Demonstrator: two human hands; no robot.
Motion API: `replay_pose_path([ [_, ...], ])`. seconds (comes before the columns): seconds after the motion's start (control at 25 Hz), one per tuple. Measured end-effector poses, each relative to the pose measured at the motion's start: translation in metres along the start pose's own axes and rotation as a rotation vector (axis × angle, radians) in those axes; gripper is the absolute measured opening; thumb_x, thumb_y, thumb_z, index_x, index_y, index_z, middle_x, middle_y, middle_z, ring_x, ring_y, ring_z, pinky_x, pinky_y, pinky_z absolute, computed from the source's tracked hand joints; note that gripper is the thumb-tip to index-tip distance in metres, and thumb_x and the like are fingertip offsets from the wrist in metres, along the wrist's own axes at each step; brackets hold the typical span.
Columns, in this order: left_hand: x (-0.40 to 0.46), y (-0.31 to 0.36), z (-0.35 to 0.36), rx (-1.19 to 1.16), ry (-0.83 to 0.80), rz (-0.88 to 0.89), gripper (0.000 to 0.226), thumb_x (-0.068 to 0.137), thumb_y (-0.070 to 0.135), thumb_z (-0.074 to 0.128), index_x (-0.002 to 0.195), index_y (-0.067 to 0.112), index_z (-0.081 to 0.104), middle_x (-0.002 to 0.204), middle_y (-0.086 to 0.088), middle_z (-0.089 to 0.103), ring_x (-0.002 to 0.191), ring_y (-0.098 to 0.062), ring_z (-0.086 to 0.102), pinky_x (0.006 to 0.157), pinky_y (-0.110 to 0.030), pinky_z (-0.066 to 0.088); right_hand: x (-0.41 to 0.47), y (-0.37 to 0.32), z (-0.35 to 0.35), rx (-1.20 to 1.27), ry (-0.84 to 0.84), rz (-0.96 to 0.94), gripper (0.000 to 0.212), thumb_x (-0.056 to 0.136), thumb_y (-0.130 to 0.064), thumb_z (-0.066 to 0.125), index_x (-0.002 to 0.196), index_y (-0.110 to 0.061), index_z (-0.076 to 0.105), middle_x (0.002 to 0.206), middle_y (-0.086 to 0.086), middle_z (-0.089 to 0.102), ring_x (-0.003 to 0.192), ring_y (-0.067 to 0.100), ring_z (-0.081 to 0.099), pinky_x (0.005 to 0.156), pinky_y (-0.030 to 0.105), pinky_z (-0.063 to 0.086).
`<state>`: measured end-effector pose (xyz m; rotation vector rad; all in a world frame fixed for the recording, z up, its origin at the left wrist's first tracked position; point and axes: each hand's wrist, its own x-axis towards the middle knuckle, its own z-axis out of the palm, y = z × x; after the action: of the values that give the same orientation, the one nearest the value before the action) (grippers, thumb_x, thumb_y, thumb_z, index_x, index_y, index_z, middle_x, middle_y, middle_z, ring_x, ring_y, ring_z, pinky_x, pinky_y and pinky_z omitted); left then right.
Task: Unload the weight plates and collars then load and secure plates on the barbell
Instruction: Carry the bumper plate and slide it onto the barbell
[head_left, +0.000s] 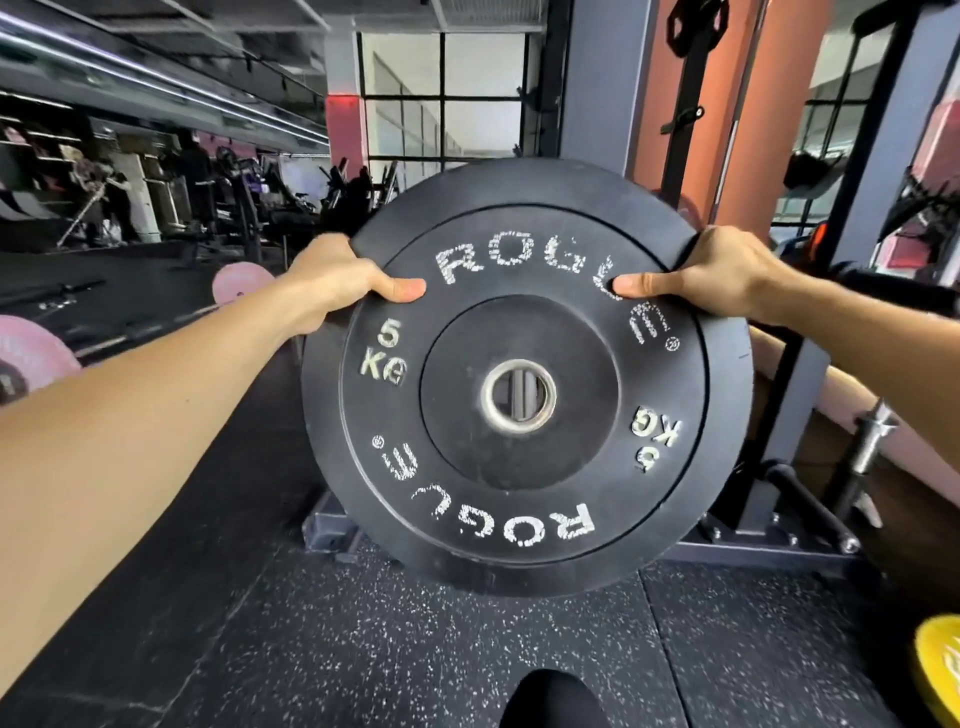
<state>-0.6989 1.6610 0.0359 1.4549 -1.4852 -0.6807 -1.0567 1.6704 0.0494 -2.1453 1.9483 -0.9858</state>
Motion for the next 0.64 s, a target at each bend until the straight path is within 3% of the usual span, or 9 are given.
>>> replay_pose_path([
  [0.12, -0.004, -0.032, 0.016, 0.014, -0.019, 0.002, 0.034, 0.062, 0.026, 0.093, 0.082, 0.023, 0.066, 0.081, 0.009, 0.071, 0.078, -0.011, 0.067, 0.060, -0.023, 0.050, -0.013, 0.015, 0.028, -0.026, -0.009, 0.027, 0.085, 0.046, -0.080, 0.074, 0.072, 0.001, 0.066, 0.075, 0.010, 0.068, 0.076, 0.028, 0.063, 0.064, 0.035, 0.049],
  [0.24, -0.004, -0.050, 0.030, 0.020, -0.031, -0.016, 0.036, 0.058, 0.025, 0.095, 0.084, 0.023, 0.071, 0.084, 0.007, 0.075, 0.081, -0.015, 0.071, 0.072, -0.029, 0.055, -0.019, 0.034, 0.045, -0.033, -0.025, 0.059, 0.105, 0.036, -0.090, 0.070, 0.091, 0.000, 0.072, 0.091, 0.013, 0.074, 0.086, 0.027, 0.067, 0.081, 0.040, 0.057],
  [0.32, -0.001, -0.061, 0.038, 0.022, -0.046, -0.019, 0.038, 0.056, 0.027, 0.096, 0.085, 0.022, 0.072, 0.084, 0.006, 0.077, 0.083, -0.016, 0.072, 0.074, -0.030, 0.057, -0.023, 0.044, 0.053, -0.012, -0.037, 0.074, 0.099, 0.036, -0.088, 0.071, 0.091, -0.006, 0.073, 0.091, 0.008, 0.074, 0.087, 0.023, 0.067, 0.084, 0.039, 0.056],
  [0.52, 0.002, -0.089, 0.063, 0.039, -0.063, -0.043, 0.049, 0.051, 0.031, 0.097, 0.092, 0.025, 0.072, 0.091, 0.007, 0.076, 0.091, -0.018, 0.071, 0.087, -0.037, 0.056, -0.036, 0.062, 0.075, -0.032, -0.061, 0.106, 0.070, 0.055, -0.074, 0.075, 0.073, -0.007, 0.066, 0.071, 0.001, 0.065, 0.069, 0.014, 0.058, 0.056, 0.023, 0.039],
  [0.64, 0.004, -0.102, 0.074, 0.047, -0.078, -0.056, 0.056, 0.050, 0.033, 0.098, 0.097, 0.026, 0.069, 0.096, 0.007, 0.075, 0.096, -0.020, 0.069, 0.092, -0.040, 0.055, -0.031, 0.078, 0.091, -0.005, -0.051, 0.069, 0.095, 0.044, -0.084, 0.071, 0.090, -0.002, 0.072, 0.089, 0.011, 0.074, 0.084, 0.022, 0.066, 0.075, 0.033, 0.054],
])
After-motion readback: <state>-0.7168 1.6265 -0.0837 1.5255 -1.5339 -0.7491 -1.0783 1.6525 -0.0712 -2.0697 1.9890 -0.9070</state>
